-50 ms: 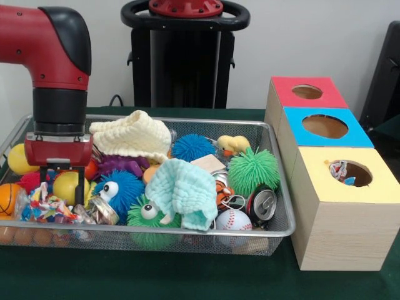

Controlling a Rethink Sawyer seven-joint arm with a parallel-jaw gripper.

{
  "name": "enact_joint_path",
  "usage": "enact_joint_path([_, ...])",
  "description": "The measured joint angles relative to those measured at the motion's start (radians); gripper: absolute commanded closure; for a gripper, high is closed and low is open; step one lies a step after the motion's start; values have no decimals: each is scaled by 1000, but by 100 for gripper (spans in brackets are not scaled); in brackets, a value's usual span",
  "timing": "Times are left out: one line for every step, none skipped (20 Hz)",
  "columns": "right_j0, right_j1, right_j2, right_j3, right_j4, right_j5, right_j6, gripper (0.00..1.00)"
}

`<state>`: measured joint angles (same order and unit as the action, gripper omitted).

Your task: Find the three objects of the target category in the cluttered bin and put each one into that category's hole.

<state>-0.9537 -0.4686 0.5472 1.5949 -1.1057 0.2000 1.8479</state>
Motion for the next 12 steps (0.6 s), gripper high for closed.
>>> enact_joint_path([-1,2,1,-1,0,0,0,0])
enact_joint_path([-3,4,3,-4,0,0,0,0])
enact_joint_path([-5,7,5,-6,0,1,0,0])
enact_joint_path([-7,10,6,-7,0,0,0,0])
enact_joint_path([-9,13,7,-8,0,0,0,0])
enact_joint_path([-10,15,8,-9,0,0,0,0])
enact_joint_path([-10,16,7,-11,0,0,0,0])
enact_joint_path([-10,17,7,-14,0,0,0,0])
enact_joint_path([-10,17,7,-17,0,0,0,0])
enact_joint_path([-9,17,7,-19,0,-1,0,0])
enact_joint_path([-9,17,7,-21,0,-2,0,0])
enact_joint_path([-8,17,7,-25,0,-3,0,0])
